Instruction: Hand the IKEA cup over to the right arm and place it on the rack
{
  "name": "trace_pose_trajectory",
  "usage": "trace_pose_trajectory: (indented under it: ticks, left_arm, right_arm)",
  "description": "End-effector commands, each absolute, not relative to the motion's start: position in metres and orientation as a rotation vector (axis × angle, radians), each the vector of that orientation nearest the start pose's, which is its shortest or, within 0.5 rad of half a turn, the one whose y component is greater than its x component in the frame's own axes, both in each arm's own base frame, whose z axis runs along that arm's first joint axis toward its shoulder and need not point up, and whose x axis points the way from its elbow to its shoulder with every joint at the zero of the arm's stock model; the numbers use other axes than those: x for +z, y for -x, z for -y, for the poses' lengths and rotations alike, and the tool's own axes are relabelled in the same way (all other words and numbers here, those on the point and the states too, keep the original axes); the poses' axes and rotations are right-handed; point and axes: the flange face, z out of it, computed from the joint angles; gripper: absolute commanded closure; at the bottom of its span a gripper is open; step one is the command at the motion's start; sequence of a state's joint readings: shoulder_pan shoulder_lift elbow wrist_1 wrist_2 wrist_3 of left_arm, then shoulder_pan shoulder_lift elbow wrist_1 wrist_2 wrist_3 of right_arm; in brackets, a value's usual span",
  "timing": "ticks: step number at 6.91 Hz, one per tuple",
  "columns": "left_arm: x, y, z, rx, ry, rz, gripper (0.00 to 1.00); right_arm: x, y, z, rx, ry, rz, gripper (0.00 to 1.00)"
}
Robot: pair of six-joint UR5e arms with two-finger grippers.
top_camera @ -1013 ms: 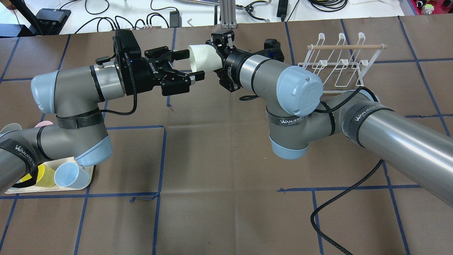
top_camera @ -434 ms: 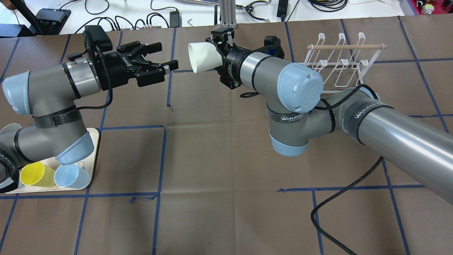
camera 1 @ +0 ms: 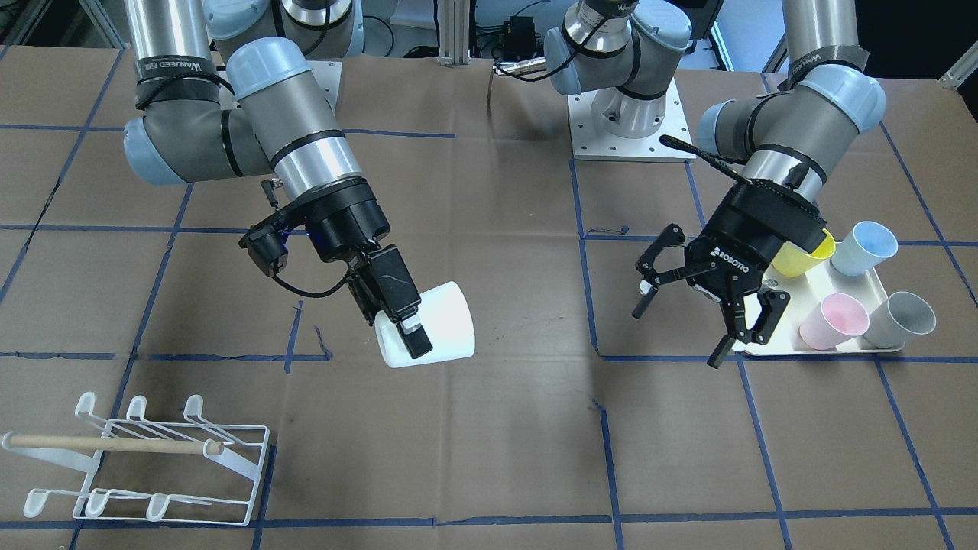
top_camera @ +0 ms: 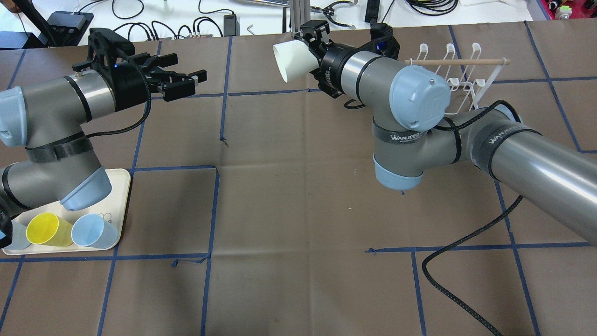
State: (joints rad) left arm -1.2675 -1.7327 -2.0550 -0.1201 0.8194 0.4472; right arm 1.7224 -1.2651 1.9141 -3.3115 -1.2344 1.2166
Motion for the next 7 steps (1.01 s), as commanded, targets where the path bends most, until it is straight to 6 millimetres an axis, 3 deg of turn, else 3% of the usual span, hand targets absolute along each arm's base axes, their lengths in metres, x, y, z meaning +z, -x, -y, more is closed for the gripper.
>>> trace_pose_trajectory:
  ticks: [1,2,4,6,7]
  left_arm:
    - [0.39,0.042,0.57,-1.385,-0.529,-3.039,0.01]
    - [0.414,0.059,0.585,-1.167,-0.495,-3.035,0.01]
    - [0.465,0.102,0.591,-0.749,-0.261,-3.116,0.01]
    - [0.499,0.108,0.547,-0.234,-0.033,-3.163,0.01]
    - [0.513,0.111,0.52,-0.145,0.014,-3.172,0.01]
  right_arm:
    - [0.381,-0.199,0.559,-0.968,-0.743,-2.026,0.75]
    - [0.378,-0.184,0.565,-1.063,-0.635,-2.108,0.75]
    - [0.383,-0.147,0.579,-1.272,-0.377,-2.27,0.78]
    - [0.389,-0.123,0.598,-1.386,-0.025,-2.468,0.81]
    - [0.386,-0.103,0.611,-1.424,0.009,-2.5,0.81]
